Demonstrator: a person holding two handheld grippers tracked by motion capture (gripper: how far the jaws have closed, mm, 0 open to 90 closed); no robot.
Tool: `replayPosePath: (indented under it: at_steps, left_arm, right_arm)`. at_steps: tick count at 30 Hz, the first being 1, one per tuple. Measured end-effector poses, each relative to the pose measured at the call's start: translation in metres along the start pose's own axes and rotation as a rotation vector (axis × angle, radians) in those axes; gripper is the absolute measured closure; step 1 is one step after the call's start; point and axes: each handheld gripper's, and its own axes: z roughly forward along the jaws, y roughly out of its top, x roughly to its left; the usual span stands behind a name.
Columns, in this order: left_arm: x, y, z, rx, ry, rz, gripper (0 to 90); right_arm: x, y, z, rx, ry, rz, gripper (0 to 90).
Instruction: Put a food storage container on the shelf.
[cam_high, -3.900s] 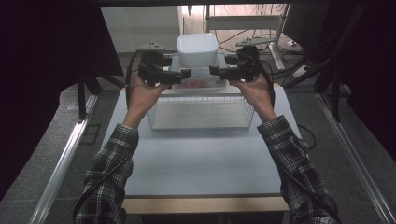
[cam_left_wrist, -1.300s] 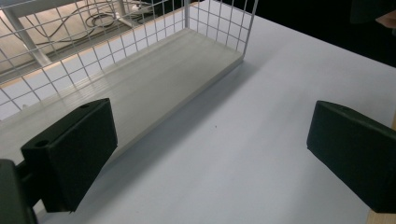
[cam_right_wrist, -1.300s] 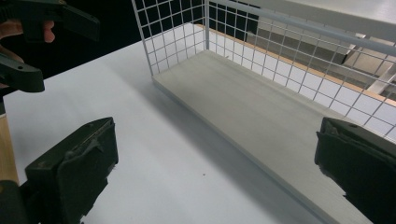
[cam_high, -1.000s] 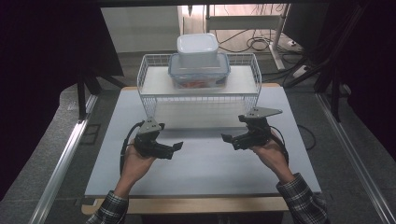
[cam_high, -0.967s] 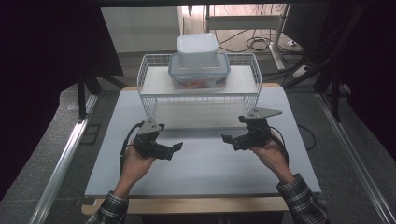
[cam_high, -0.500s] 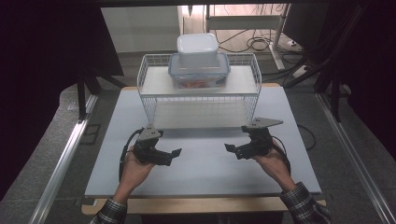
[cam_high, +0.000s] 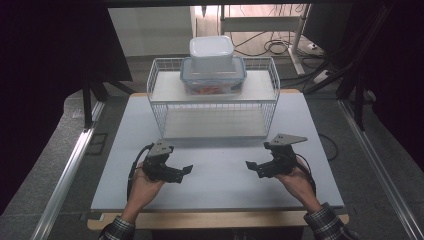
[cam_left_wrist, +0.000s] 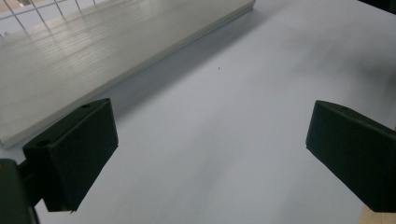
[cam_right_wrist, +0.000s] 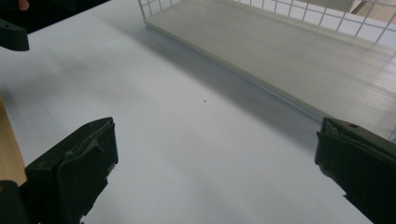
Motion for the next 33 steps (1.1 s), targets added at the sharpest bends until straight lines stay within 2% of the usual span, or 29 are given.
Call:
replayPosePath:
  at_steps: [13, 33]
  left_arm:
    - [0.003, -0.018, -0.013, -0.013, 0.026, -0.029, 1.8]
    - [0.007, -0.042, -0.027, -0.021, 0.056, -0.062, 1.1]
  right_arm:
    - [-0.008, -0.018, -0.012, -0.003, -0.045, 0.022, 0.0]
    - [-0.018, -0.043, -0.025, 0.032, -0.104, 0.017, 0.0]
